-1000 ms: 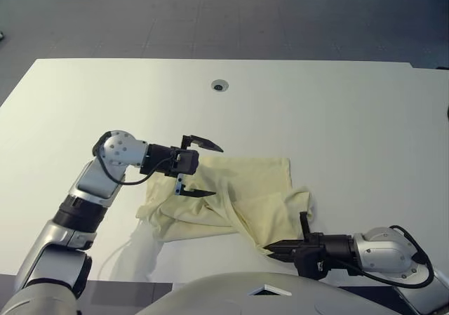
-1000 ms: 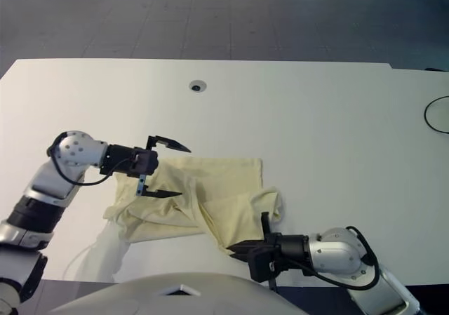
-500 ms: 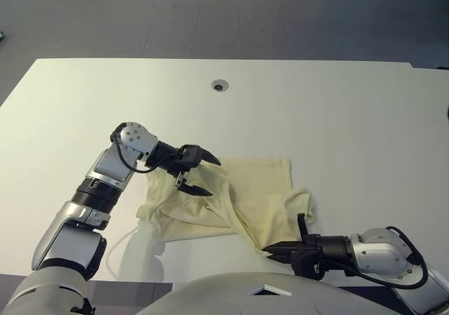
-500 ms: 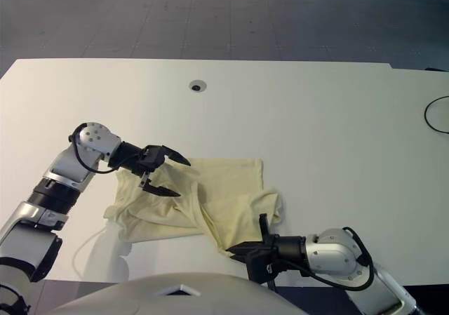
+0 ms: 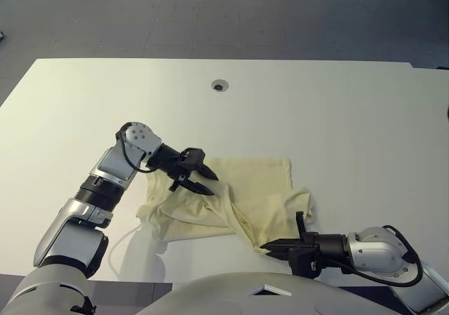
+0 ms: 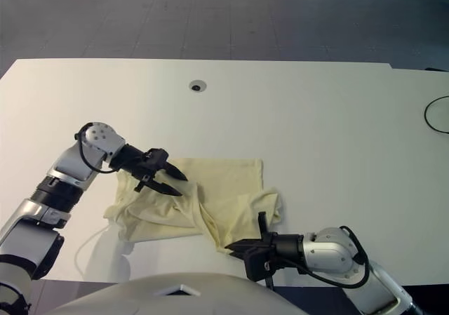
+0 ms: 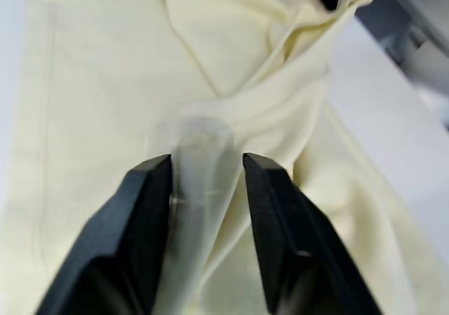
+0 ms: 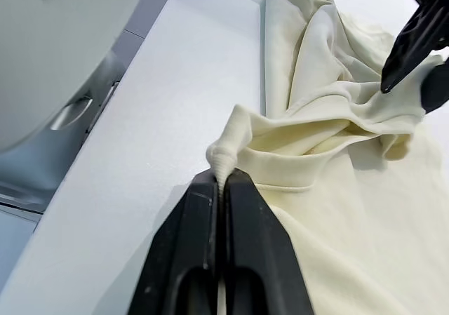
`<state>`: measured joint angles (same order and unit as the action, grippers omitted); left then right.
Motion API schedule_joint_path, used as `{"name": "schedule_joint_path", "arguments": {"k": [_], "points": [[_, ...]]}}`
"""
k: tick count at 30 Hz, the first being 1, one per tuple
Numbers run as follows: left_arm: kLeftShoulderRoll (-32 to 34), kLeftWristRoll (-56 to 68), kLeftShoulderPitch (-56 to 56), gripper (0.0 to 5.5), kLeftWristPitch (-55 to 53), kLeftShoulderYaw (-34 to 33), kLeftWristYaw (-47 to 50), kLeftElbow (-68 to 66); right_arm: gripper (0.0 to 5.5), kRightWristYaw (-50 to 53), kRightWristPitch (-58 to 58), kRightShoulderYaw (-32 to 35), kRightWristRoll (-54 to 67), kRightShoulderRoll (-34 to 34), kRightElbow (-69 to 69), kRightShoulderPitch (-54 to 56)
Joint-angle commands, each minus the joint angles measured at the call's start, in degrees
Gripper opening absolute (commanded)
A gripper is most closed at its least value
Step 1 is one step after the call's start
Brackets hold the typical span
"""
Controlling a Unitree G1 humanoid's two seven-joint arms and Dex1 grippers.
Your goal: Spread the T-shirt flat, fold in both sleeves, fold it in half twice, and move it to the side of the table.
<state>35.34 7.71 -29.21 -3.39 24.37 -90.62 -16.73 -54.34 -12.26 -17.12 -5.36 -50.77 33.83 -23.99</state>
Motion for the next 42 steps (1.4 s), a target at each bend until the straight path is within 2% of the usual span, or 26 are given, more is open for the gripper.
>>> {"name": "schedule_joint_path", "arguments": {"k": [1, 7, 14, 19, 25, 32, 37, 42], "points": [[-0.6, -2.7, -0.9, 0.98, 2.8, 0.5, 1.5, -2.0, 0.0, 0.1, -0.3, -0.4, -0.3, -0.2, 0.2, 0.2], [-2.1, -4.3, -1.8, 0.03, 6.3, 0.2, 3.5, -4.6, 0.0, 0.3, -0.1, -0.7, -0.4, -0.3, 0.1, 0.2], [-2.5, -4.8, -1.9, 0.03, 7.5, -0.1, 3.6, -5.6, 0.0, 0.5, -0.1, -0.7, -0.7, -0.4, -0.2, 0.2], [-1.6, -2.9, -1.7, 0.03, 8.4, -3.4, 5.0, -3.7, 0.0, 1.1, 0.3, 1.0, 0.2, -0.5, -0.6, 0.8], [2.3, 1.5, 0.2, 0.03, 8.7, -11.0, 7.1, 3.3, 0.0, 1.9, 2.9, 9.3, 6.1, -1.2, -0.4, 4.2], [6.2, 2.6, 5.0, 0.03, 11.2, -18.0, 13.1, 9.9, 0.0, 1.3, 6.8, 15.4, 13.0, -0.6, -4.8, 14.6], [6.9, 0.6, 6.9, 0.03, 13.8, -20.2, 18.9, 11.7, 0.0, 3.4, 9.0, 17.3, 14.5, 1.5, -11.7, 24.2], [5.9, -4.5, 4.1, 0.03, 17.8, -21.0, 27.5, 9.5, 0.0, 7.2, 8.2, 17.7, 12.5, 4.6, -19.0, 33.3]]}}
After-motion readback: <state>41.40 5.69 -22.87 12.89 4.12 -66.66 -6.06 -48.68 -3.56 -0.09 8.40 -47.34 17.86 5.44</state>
